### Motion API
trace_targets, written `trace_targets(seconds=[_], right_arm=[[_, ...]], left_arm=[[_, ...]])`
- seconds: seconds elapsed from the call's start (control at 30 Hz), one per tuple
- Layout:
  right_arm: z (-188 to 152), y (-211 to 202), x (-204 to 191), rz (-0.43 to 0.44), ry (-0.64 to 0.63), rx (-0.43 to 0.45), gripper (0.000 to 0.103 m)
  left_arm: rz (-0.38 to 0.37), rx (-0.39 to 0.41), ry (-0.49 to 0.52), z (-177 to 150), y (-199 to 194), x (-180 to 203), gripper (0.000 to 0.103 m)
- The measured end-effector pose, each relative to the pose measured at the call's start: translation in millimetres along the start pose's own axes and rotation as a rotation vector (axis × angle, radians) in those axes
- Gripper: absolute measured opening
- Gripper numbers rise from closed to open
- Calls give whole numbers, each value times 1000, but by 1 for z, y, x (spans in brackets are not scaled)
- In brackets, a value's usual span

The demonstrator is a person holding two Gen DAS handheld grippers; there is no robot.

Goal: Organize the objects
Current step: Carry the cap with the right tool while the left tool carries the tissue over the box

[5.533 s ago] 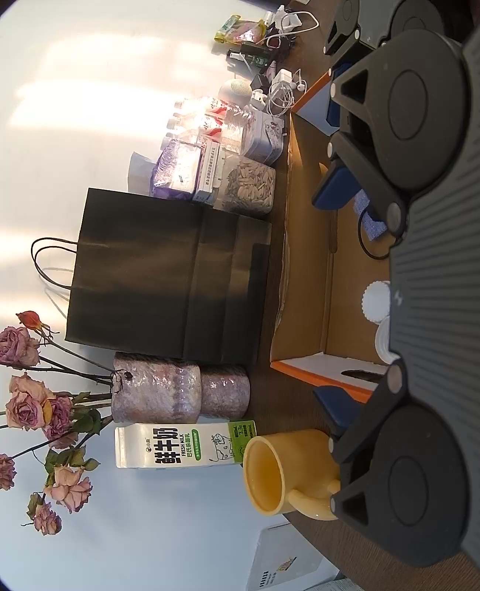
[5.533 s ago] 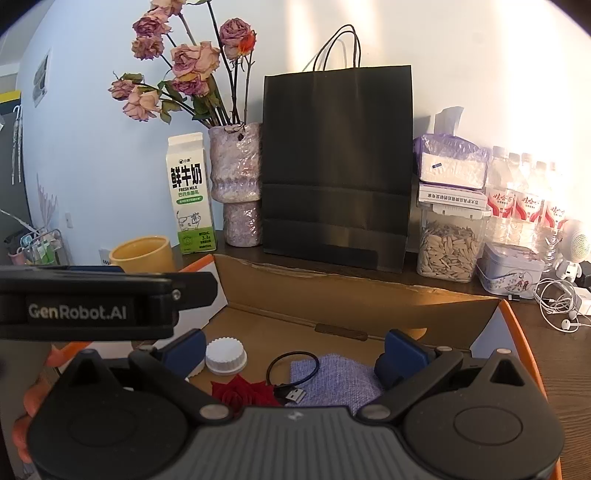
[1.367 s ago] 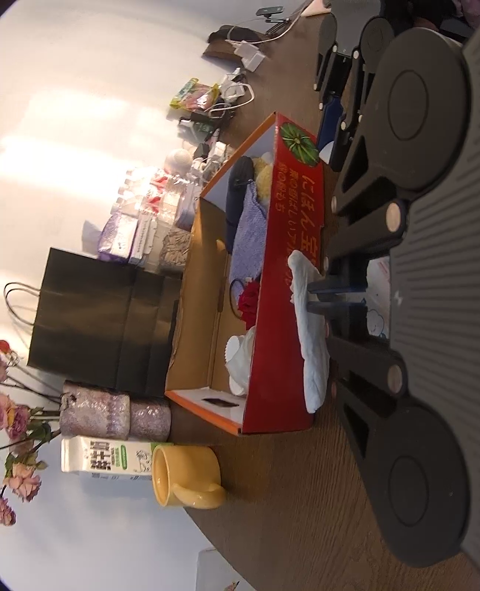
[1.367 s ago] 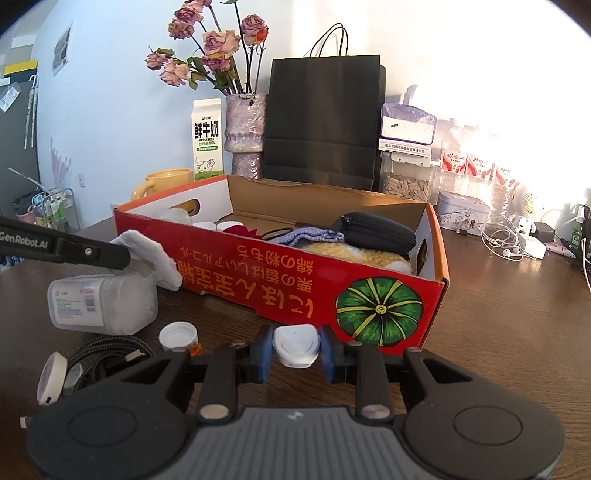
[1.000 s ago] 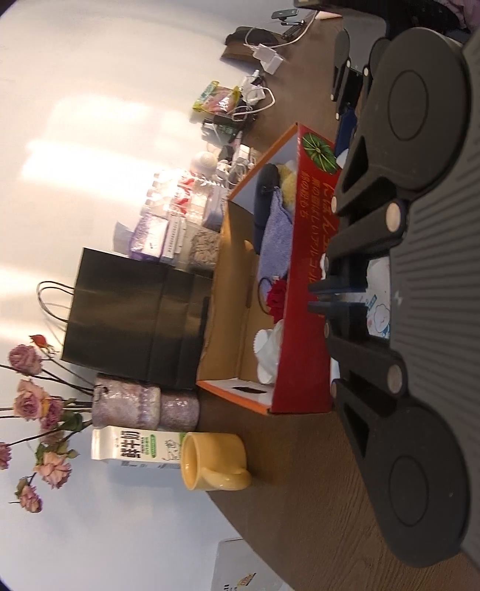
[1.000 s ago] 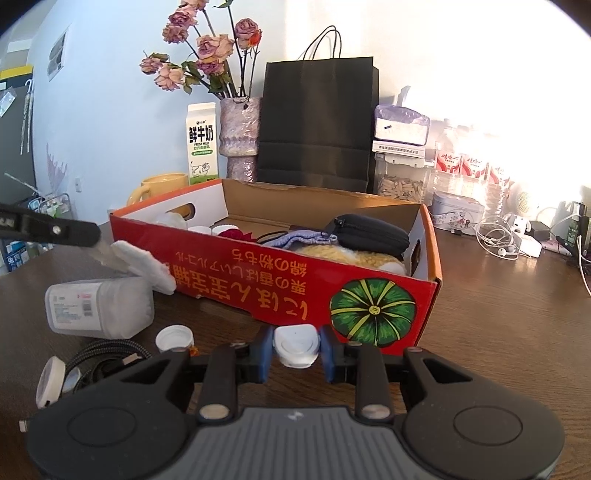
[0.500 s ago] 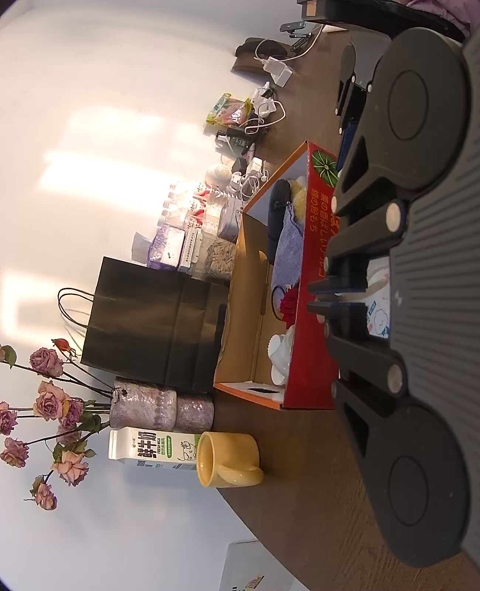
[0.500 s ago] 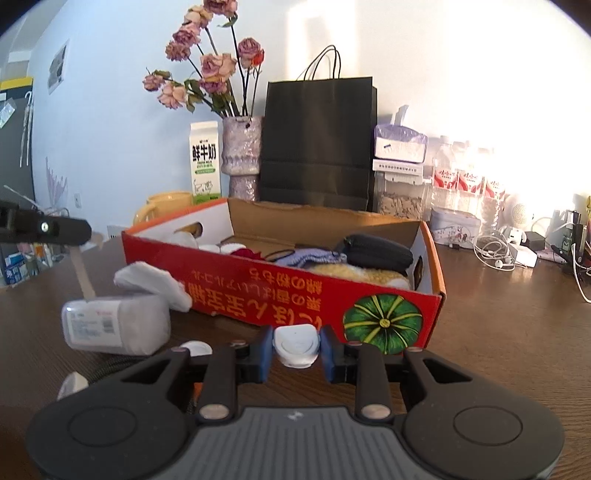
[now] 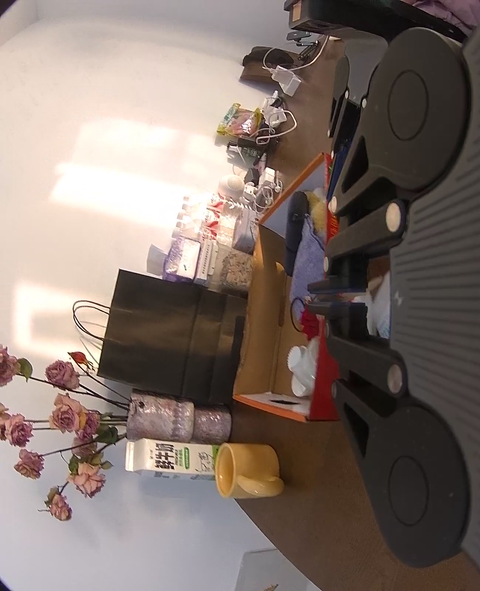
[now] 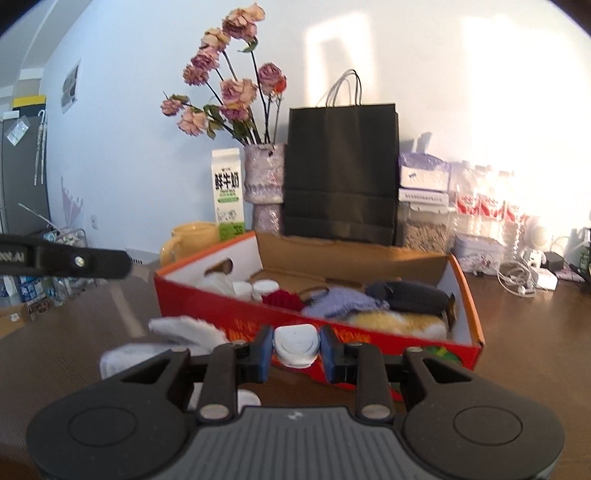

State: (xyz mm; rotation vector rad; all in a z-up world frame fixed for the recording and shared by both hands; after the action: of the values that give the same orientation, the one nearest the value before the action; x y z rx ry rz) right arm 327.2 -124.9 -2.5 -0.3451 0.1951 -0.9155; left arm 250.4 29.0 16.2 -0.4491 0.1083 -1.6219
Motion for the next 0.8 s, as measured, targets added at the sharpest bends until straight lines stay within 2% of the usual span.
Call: trace_targets(seconds=[0.37, 0.7, 0.8], right_arm=[[43, 27, -8, 1, -12, 55, 26], [63, 83, 7, -23, 7, 39, 26], [66, 103, 14, -29, 20, 28, 26]], left_arm=[[-44, 53, 21, 32, 36, 12, 5], [-34, 59, 4, 57, 103, -6, 5], [-35, 35, -6, 58, 123, -15, 5]])
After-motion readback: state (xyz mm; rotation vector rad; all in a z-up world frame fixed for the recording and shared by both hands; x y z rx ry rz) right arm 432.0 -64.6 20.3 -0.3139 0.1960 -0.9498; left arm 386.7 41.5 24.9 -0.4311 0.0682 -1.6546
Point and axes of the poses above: each gripper's, at about its wrist camera, not at the fingertips, and y roughly the way its jaws point, x to its right, z to its top, the point moved 9 cm from there along y, roughly the way its jaws point, and after that the axes turned 1 degree about -z, right-handed, at the moved point
